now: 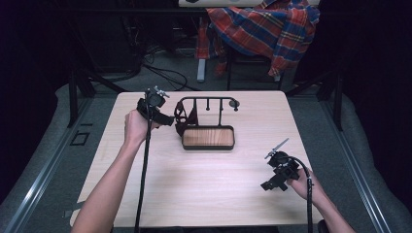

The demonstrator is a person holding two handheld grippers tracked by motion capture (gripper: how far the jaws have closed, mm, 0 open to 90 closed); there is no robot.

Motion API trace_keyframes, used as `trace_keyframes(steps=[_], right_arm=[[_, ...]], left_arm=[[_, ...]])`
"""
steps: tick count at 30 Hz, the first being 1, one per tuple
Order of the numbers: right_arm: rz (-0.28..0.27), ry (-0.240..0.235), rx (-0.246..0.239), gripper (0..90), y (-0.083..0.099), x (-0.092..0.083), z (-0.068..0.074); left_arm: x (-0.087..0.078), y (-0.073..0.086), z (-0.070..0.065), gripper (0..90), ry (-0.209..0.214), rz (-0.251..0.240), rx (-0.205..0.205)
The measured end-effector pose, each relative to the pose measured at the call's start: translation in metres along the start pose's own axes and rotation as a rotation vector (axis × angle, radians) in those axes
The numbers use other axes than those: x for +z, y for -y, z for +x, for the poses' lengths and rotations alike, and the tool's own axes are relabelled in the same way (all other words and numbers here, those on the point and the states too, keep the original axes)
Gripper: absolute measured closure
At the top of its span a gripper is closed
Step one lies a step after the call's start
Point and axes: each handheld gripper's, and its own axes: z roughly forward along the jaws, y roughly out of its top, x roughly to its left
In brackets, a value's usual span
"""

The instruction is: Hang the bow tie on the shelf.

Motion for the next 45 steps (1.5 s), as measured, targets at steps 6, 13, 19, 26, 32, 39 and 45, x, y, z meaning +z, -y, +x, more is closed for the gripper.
trace_keyframes(steps=[6, 13, 19, 26, 32, 39, 45], right_arm=[[-0.004, 0.002, -0.001, 15.8, 0.000, 0.000, 0.000], [-0.003, 0.001, 0.000, 15.8, 0.000, 0.000, 0.000], [0.006, 0.009, -0.010, 15.8, 0.000, 0.000, 0.000], [0.005, 0.015, -0.020, 15.8, -0.001, -0.002, 0.001], [0.005, 0.015, -0.020, 15.8, -0.001, -0.001, 0.001], [-0.002, 0.013, -0.020, 15.8, -0.001, -0.001, 0.001], [0.001, 0.013, -0.021, 15.8, -0.001, -0.002, 0.001]], left_arm=[[-0.015, 0.010, 0.000, 9.8, 0.022, -0.016, -0.019], [-0.031, 0.020, -0.005, 3.9, 0.041, -0.014, -0.013], [-0.045, 0.035, -0.010, 3.7, 0.046, -0.059, -0.015], [-0.049, 0.057, -0.014, 1.7, 0.041, -0.034, -0.018], [-0.046, 0.076, -0.018, 0.4, 0.068, -0.005, -0.023], [-0.045, 0.090, -0.022, 0.2, 0.080, 0.026, -0.032], [-0.040, 0.105, -0.028, 0.3, 0.111, 0.062, -0.033]])
